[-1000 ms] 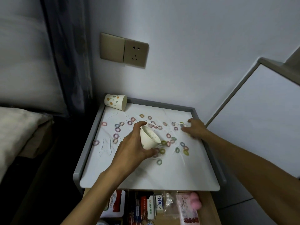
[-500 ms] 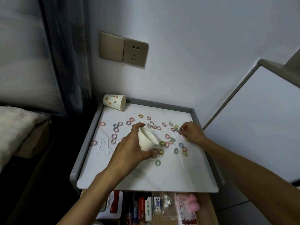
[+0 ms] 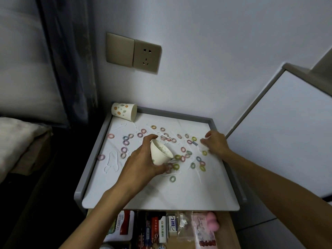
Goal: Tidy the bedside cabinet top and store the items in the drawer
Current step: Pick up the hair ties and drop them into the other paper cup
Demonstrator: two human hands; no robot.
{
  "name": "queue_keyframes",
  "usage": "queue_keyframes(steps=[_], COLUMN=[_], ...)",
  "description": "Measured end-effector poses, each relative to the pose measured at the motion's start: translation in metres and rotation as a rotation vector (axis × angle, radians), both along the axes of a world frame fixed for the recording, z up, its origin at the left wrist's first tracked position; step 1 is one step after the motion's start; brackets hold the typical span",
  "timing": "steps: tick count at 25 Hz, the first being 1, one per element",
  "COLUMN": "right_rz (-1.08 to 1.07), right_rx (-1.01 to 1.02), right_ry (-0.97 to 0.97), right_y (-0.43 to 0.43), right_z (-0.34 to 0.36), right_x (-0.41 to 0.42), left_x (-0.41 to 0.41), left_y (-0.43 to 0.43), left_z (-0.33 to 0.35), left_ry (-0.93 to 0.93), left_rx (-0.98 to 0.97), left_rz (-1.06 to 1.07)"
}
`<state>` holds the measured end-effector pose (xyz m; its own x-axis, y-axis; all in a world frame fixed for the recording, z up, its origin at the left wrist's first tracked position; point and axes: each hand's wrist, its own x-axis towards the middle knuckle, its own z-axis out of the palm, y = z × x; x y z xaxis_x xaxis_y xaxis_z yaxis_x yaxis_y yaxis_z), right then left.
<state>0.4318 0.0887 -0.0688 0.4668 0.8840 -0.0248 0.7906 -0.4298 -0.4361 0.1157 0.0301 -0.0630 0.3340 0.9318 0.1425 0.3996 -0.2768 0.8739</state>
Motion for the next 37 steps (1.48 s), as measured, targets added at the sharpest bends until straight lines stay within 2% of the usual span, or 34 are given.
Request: queue_keyframes(steps=[3, 8, 13, 20, 25, 30, 37], right_rz=[0.100, 0.074, 0.139, 0.169, 0.252, 0.227, 0.316], right_rx=[-0.132, -0.212, -0.245, -0.098, -0.156, -0.195, -0.325], right_ry=[-0.124, -0.255, -0.189, -0.142, -0.220, -0.224, -0.424], right_y=[-0.004, -0.002, 0.001, 0.036, 0.054, 0.056, 0.046], right_z=[-0.009, -0.011, -0.005, 0.016, 0.003, -0.008, -0.010], right_x=[-0.013, -0.022, -0.016, -0.007, -0.009, -0.010, -0.023], left_x=[0.001, 0.001, -0.001, -0.004, -0.007, -0.009, -0.011], left_y=[0.000, -0.001, 0.001, 0.002, 0.009, 0.012, 0.011], left_z=[0.001, 0.002, 0.006, 0.006, 0.003, 0.003, 0.007], left_ry=[0.003, 0.013, 0.003, 0.006, -0.029, -0.036, -0.025], left_rx=[-0.002, -0.002, 0.004, -0.006, -0.032, -0.040, -0.041], left_rz=[0.005, 0.002, 0.015, 0.030, 0.044, 0.060, 0.077])
